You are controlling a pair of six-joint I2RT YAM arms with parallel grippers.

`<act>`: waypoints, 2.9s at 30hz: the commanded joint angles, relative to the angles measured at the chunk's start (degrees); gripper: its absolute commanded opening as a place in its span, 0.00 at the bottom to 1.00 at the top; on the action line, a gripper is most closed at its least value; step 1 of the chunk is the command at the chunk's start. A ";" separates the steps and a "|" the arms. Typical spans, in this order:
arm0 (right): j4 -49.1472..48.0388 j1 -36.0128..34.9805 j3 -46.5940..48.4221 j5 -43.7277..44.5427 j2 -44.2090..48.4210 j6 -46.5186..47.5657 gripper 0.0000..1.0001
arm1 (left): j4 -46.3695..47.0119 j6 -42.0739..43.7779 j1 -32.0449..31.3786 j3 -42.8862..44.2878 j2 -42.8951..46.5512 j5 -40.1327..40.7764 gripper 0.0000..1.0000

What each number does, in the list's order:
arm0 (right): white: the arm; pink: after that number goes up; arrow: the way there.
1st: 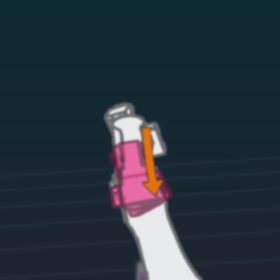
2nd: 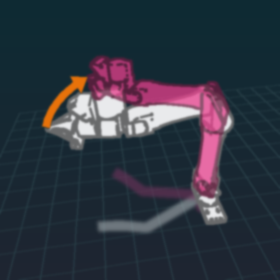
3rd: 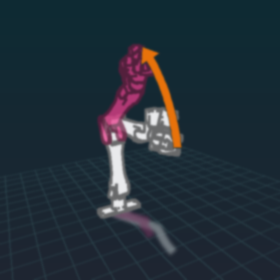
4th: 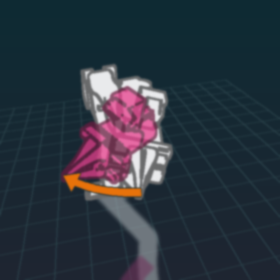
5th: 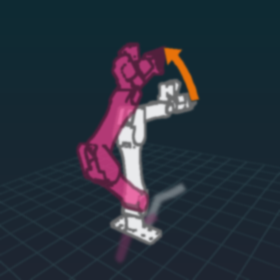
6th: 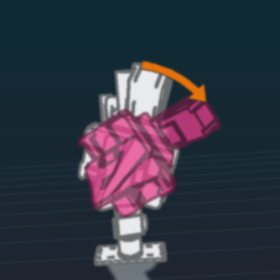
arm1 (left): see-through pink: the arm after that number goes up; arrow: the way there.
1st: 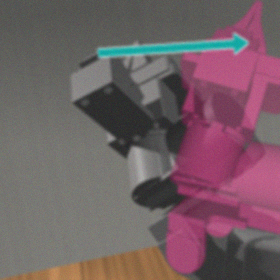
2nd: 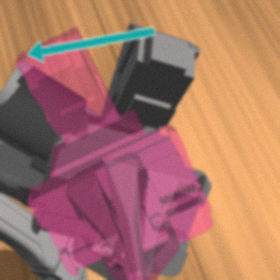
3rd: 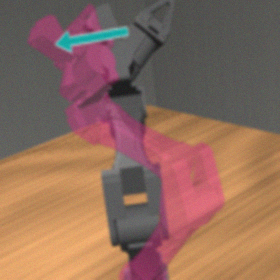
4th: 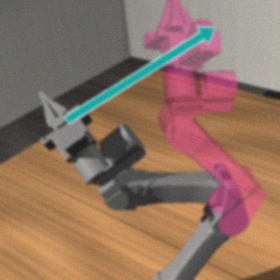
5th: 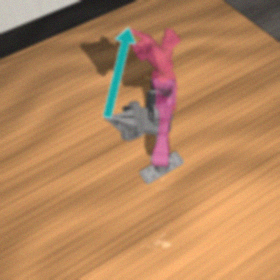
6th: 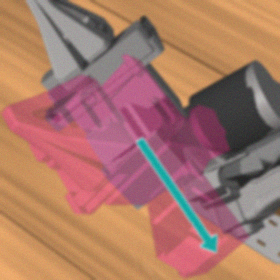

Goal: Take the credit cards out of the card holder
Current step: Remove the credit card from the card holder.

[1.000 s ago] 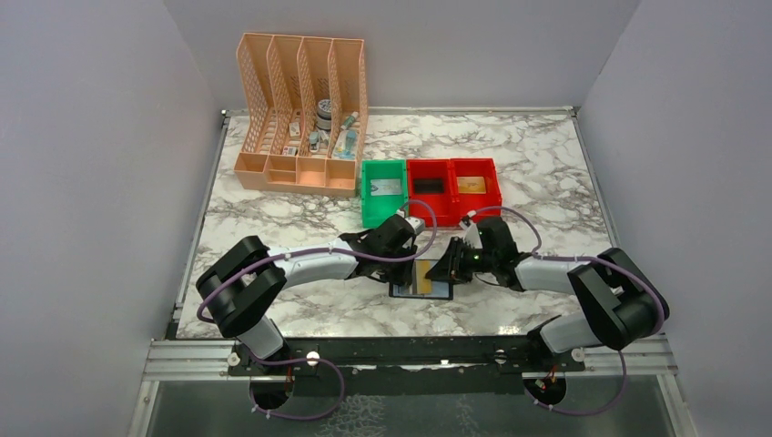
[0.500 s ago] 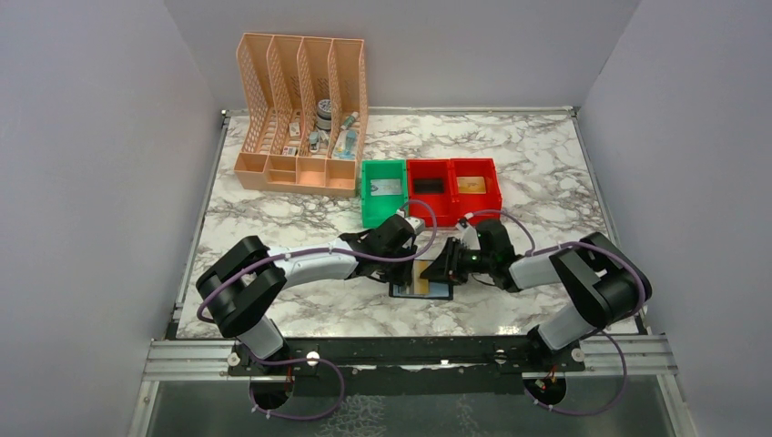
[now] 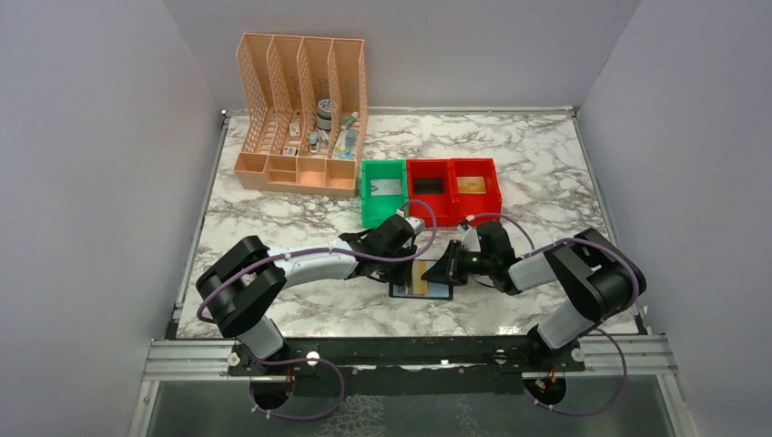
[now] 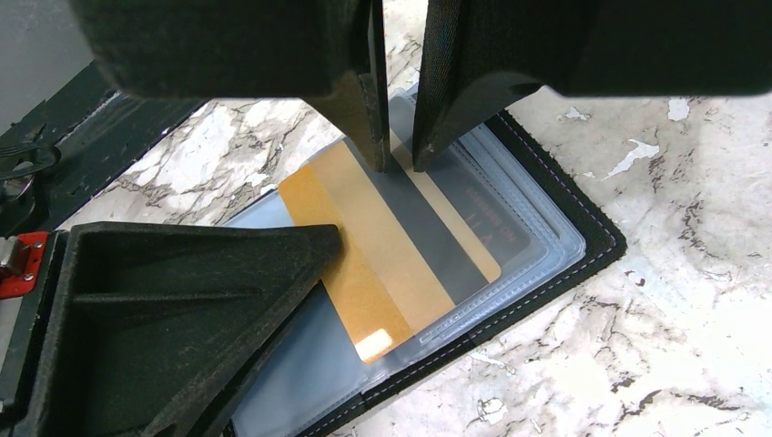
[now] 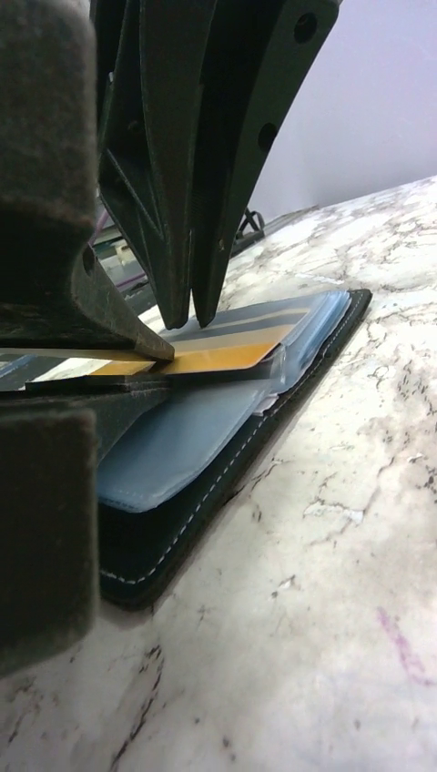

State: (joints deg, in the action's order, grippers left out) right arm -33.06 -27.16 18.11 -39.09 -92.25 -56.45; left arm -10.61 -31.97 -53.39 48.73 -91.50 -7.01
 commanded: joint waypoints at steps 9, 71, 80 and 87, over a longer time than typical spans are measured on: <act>11.74 0.79 -0.97 6.60 9.55 4.11 0.04 | -3.28 1.06 -0.35 -0.44 -0.29 2.11 0.20; 0.03 0.79 0.31 -0.14 3.56 -3.20 0.10 | -2.68 1.00 -1.73 0.05 -2.18 1.36 0.15; 6.94 0.79 -0.53 2.72 7.96 1.38 0.07 | -2.67 0.67 -1.85 0.44 -2.10 1.77 0.15; 4.74 0.79 -0.10 -1.34 5.10 1.16 0.22 | -2.66 0.85 -2.00 0.93 -2.54 1.48 0.15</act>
State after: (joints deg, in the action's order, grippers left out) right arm -27.44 -26.52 17.52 -38.35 -85.62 -56.27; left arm -10.85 -31.20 -54.83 49.19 -92.03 -6.81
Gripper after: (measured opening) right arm 0.212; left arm 0.158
